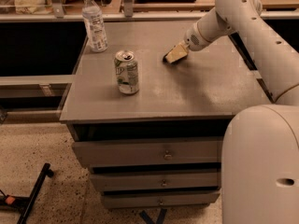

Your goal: Move rxbar chocolate near blue plastic bottle

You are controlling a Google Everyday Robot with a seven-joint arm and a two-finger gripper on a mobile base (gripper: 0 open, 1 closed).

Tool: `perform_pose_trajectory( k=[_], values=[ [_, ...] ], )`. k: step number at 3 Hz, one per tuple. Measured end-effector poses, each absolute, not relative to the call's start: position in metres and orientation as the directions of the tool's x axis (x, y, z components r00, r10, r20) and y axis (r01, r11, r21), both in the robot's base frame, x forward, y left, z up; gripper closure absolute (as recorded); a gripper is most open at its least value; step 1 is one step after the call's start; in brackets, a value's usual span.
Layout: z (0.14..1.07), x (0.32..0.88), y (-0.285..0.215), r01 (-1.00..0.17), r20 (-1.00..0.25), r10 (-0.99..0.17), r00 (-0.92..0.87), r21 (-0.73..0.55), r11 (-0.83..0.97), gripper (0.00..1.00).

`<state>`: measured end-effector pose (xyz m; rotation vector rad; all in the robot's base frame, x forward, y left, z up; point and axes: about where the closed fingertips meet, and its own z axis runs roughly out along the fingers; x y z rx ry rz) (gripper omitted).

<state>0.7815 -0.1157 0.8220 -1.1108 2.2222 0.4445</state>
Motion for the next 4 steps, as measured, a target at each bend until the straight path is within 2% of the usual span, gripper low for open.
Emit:
perform_pose_trajectory(
  k=[4],
  values=[
    [0.8231, 0.7822, -0.1144, -0.807, -0.652, -0.603, -0.461, 0.025, 0.590, 1.00]
  ],
)
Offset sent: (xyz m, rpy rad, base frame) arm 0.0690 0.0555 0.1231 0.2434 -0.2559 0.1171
